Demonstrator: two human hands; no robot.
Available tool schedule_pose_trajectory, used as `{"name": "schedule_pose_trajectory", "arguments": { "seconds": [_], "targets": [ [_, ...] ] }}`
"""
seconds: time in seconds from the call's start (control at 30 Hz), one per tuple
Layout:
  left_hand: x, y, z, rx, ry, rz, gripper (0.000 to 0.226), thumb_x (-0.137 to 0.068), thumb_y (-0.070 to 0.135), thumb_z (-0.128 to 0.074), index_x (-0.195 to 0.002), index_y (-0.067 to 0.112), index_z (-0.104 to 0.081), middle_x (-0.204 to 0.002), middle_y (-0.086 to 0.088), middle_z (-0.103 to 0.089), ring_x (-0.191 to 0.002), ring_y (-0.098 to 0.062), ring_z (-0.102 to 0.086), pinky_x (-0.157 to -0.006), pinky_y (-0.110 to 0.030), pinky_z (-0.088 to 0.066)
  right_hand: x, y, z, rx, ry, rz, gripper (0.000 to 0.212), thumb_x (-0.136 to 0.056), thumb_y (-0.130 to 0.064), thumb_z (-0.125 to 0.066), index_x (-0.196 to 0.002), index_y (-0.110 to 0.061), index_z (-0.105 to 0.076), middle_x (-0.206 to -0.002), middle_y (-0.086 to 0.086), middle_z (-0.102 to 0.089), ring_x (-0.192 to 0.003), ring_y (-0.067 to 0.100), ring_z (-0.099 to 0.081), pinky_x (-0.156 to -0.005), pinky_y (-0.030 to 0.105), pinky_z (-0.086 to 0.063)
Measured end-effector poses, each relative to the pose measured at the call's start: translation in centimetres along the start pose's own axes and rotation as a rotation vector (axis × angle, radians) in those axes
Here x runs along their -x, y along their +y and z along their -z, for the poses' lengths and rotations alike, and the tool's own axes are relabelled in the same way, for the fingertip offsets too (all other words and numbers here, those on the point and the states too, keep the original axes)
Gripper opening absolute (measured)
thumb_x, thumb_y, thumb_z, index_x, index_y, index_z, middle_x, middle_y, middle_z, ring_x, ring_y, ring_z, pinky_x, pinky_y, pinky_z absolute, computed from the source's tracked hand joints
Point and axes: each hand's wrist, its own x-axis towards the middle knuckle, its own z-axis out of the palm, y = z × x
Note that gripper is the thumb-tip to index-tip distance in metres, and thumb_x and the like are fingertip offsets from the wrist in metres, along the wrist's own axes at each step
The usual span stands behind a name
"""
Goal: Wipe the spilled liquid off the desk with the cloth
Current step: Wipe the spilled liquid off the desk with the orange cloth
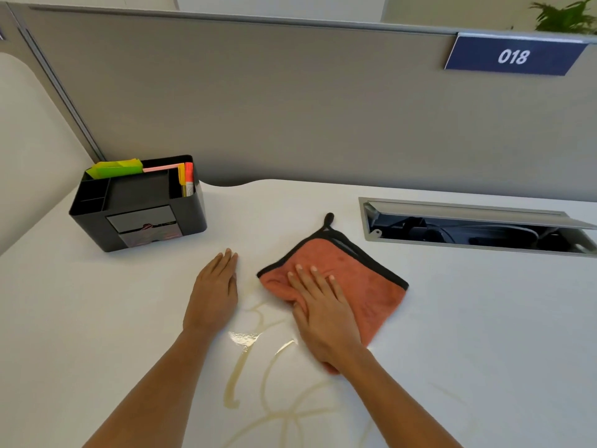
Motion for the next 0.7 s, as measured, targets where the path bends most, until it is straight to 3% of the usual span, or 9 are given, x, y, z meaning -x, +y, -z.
{"name": "schedule_pose_trajectory", "arguments": {
  "seconds": [0.2,0.3,0.43,0.5,0.57,0.6,0.7],
  "targets": [
    [-0.1,0.1,-0.1,0.018,0.001,0.01,0.044,-0.094,0.005,-0.038,-0.138,0.005,-0.041,-0.148,-0.01,-0.039,-0.139,-0.025,-0.033,-0.118,-0.037,-0.024,-6.5,0.0,0.8,0.019,0.006,-0.285,0.055,-0.099,-0.037,-0.017,-0.151,-0.024,-0.007,-0.161,-0.002,-0.004,-0.148,0.02,0.001,-0.12,0.042,0.003],
    [-0.1,0.0,-0.1,0.016,0.002,0.011,0.045,-0.093,0.005,-0.038,-0.137,0.005,-0.041,-0.148,-0.01,-0.039,-0.139,-0.025,-0.034,-0.117,-0.037,-0.024,-7.3,-2.4,0.0,0.022,-0.023,-0.159,0.056,-0.098,-0.037,-0.019,-0.151,-0.024,-0.007,-0.161,0.0,-0.003,-0.148,0.022,0.002,-0.12,0.042,0.004],
    [-0.2,-0.2,-0.2,0.004,-0.022,0.005,0.046,-0.093,0.006,-0.038,-0.139,0.005,-0.039,-0.149,-0.011,-0.037,-0.14,-0.024,-0.032,-0.118,-0.036,-0.023,-2.8,-2.7,-0.5,0.01,-0.037,0.123,0.059,-0.093,-0.039,-0.01,-0.15,-0.028,-0.011,-0.16,-0.01,-0.007,-0.148,0.012,-0.001,-0.119,0.033,0.006],
    [-0.2,0.0,-0.1,-0.002,-0.009,0.0,0.045,-0.093,0.007,-0.035,-0.137,0.004,-0.041,-0.147,-0.012,-0.04,-0.138,-0.026,-0.035,-0.117,-0.037,-0.026,-1.2,-1.7,0.3,-0.195,0.021,0.025,0.057,-0.091,-0.038,-0.013,-0.145,-0.03,-0.029,-0.154,-0.013,-0.028,-0.144,0.007,-0.018,-0.119,0.027,-0.007],
    [0.0,0.1,0.0,0.006,0.008,0.0,0.046,-0.091,0.008,-0.032,-0.135,0.003,-0.044,-0.145,-0.013,-0.043,-0.136,-0.027,-0.038,-0.115,-0.037,-0.028,-1.3,-1.4,2.1,-0.564,0.064,-0.261,0.046,-0.09,-0.04,-0.021,-0.118,-0.03,-0.056,-0.12,-0.009,-0.061,-0.118,0.015,-0.051,-0.101,0.028,-0.036],
    [0.0,0.2,0.0,0.011,0.01,0.004,0.046,-0.092,0.007,-0.033,-0.136,0.004,-0.044,-0.146,-0.012,-0.043,-0.137,-0.026,-0.037,-0.116,-0.036,-0.027,-2.2,-1.3,3.4,-0.765,0.081,-0.383,0.038,-0.091,-0.04,-0.025,-0.102,-0.031,-0.06,-0.103,-0.007,-0.065,-0.102,0.017,-0.057,-0.089,0.029,-0.042],
    [0.0,0.1,0.0,0.025,0.007,0.023,0.045,-0.093,0.006,-0.036,-0.138,0.008,-0.042,-0.148,-0.008,-0.04,-0.139,-0.023,-0.034,-0.117,-0.033,-0.024,-5.5,-0.8,7.4,-1.24,0.212,-0.579,0.032,-0.098,-0.029,-0.034,-0.088,-0.024,-0.064,-0.098,-0.003,-0.065,-0.083,0.007,-0.058,-0.086,0.026,-0.04]
  ]
}}
